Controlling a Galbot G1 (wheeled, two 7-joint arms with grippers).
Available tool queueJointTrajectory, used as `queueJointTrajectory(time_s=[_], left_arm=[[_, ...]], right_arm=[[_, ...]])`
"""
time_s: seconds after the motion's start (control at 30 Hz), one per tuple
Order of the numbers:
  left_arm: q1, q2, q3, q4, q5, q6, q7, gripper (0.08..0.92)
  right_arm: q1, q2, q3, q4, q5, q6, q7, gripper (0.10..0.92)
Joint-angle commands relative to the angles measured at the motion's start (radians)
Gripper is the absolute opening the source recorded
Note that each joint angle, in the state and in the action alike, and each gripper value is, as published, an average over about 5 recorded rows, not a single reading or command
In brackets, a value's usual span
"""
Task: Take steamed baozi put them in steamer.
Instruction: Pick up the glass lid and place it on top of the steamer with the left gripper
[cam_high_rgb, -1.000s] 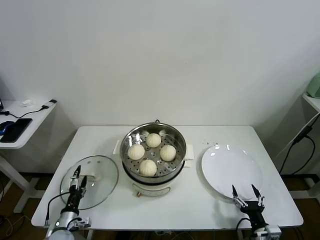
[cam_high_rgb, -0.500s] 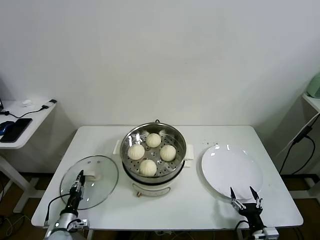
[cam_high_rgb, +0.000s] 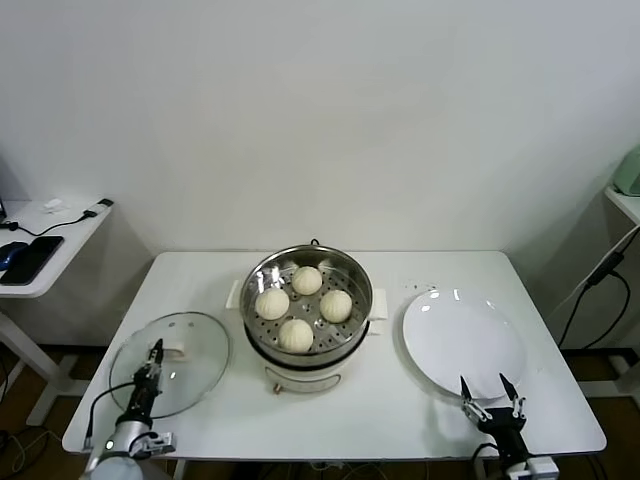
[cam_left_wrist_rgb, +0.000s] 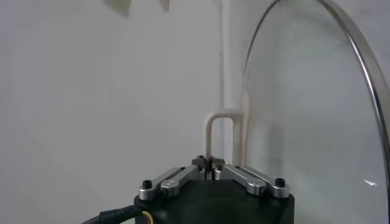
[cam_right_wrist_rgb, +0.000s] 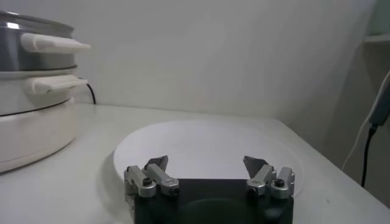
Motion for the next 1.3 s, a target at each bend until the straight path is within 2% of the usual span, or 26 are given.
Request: queueJointTrajectory(time_s=[0.03,0.2,0.37,0.47,0.63,0.9,1.3], left_arm=[[0.098,0.052,-0.085,-0.383,-0.197,0.094,0.232,0.132],[0.142,0.105,-0.142,-0.559,-0.282,0.219,0.373,0.132],[0.119,0.126,-0.13,-0.684,-0.279,0.338,0.456,0.132],[0.088,0.118,-0.054,-0.749,-0.236,0.424,0.497,0.132],[0.017,0.064,0.197,-0.807,-0.07,0.573,0.534,0.132],[-0.112,-0.067,0.544,-0.777,0.147,0.711,0.584,0.132],[-0.254,-0.203,0.727,-0.607,0.232,0.744,0.557,0.132]], right_arm=[[-0.011,-0.005,0.01,0.013,-0.002,0.001,-0.003,0.823],[-0.014,-0.007,0.021,0.015,-0.002,0.0,-0.004,0.823],[-0.015,-0.004,0.025,0.019,-0.011,-0.005,0.0,0.823],[-0.016,-0.003,0.024,0.024,-0.019,-0.009,0.0,0.823],[-0.017,-0.002,0.02,0.045,-0.032,-0.019,0.003,0.823],[-0.019,0.018,-0.001,0.071,-0.086,-0.018,0.017,0.823],[-0.001,0.03,-0.044,0.055,-0.115,-0.011,0.059,0.823]])
